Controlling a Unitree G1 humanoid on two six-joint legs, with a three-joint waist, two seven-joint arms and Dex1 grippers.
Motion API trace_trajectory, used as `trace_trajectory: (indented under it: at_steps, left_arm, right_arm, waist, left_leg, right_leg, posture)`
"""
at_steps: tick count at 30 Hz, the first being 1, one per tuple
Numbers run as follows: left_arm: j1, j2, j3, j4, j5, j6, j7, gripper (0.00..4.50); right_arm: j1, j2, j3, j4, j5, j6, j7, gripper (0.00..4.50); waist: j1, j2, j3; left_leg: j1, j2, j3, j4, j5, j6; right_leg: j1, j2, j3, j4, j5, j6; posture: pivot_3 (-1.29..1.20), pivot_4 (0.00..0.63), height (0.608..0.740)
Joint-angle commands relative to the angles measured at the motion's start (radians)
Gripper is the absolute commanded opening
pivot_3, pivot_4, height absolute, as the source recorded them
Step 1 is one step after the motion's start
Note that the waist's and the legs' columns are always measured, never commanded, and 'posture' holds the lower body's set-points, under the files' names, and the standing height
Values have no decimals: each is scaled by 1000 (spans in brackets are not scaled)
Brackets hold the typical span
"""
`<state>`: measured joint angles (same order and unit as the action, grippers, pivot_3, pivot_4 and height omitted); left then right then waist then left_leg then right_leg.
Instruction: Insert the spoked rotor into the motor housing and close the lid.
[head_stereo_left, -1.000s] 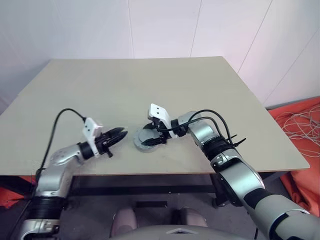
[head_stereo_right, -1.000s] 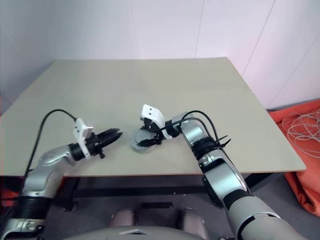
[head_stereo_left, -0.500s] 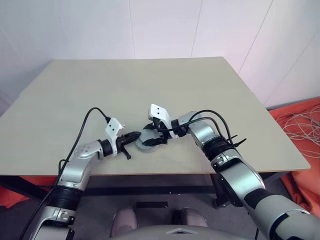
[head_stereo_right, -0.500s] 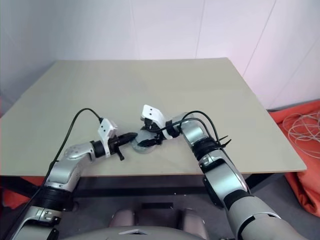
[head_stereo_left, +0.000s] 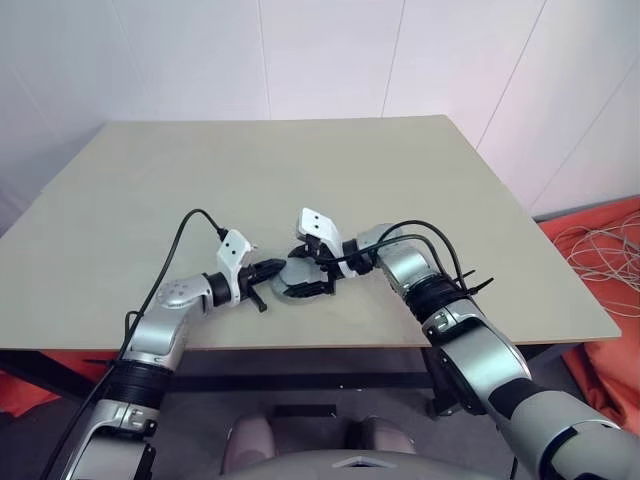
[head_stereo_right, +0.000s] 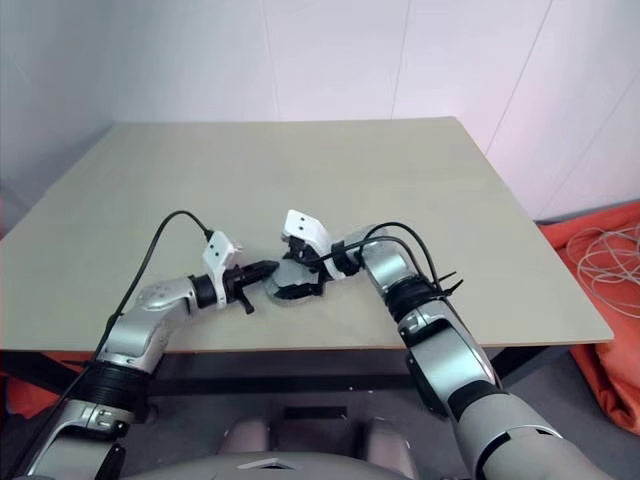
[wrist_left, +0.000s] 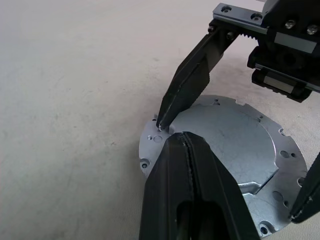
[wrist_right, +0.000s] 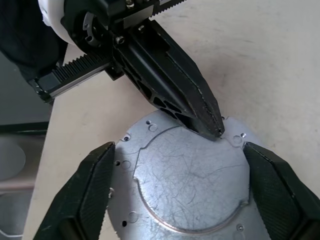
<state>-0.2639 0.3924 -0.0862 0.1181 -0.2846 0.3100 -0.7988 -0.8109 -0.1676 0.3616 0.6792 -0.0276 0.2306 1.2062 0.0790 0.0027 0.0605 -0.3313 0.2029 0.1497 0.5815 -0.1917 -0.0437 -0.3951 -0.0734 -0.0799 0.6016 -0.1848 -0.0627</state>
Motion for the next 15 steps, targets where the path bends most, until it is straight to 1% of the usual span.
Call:
trace_trajectory:
  at_steps: [1, 7, 9, 12, 13, 15]
  left_arm:
    - [-5, -2, -17, 10, 16, 15, -2, 0]
    - [-1, -7, -19, -3, 14, 15, -6, 0]
    - [0, -6, -20, -7, 13, 15, -8, 0]
    - [2, -3, -21, -14, 12, 17, -11, 0]
    - [2, -3, -21, -16, 11, 18, -12, 0]
    - [2, -1, -23, -18, 11, 20, -15, 0]
  right_arm:
    - [12, -18, -1, -42, 12, 41, 20, 4480]
    - [0, -55, -72, -154, 85, 101, 11, 4480]
    - [2, -75, -124, -200, 148, 208, 22, 4480]
    - [14, -93, -221, -247, 251, 392, -5, 4480]
    - [26, -98, -251, -263, 279, 439, -21, 4480]
    - [53, -96, -323, -274, 311, 514, -113, 4480]
  waist:
    - [1, 0, 0]
    - [12, 0, 0]
    - [15, 0, 0]
    - [17, 0, 0]
    - [18, 0, 0]
    - [18, 0, 0]
  left_leg:
    - [0, 0, 0, 0, 0, 0]
    - [-2, 0, 0, 0, 0, 0]
    - [-2, 0, 1, 0, 0, 0]
    - [-2, 0, 1, -1, 0, 0]
    - [-2, 0, 1, -1, 0, 0]
    - [-2, 0, 1, -1, 0, 0]
  right_leg:
    - [0, 0, 0, 0, 0, 0]
    - [-2, 0, 0, -2, 0, 0]
    - [-3, 0, 0, -1, 0, 0]
    - [-3, 0, 0, -1, 0, 0]
    - [-3, 0, 0, -1, 0, 0]
    - [-3, 0, 0, -2, 0, 0]
  posture:
    - [0, 0, 740]
    - [0, 0, 740]
    - [0, 0, 740]
    - [0, 0, 740]
    - [0, 0, 740]
    - [0, 0, 740]
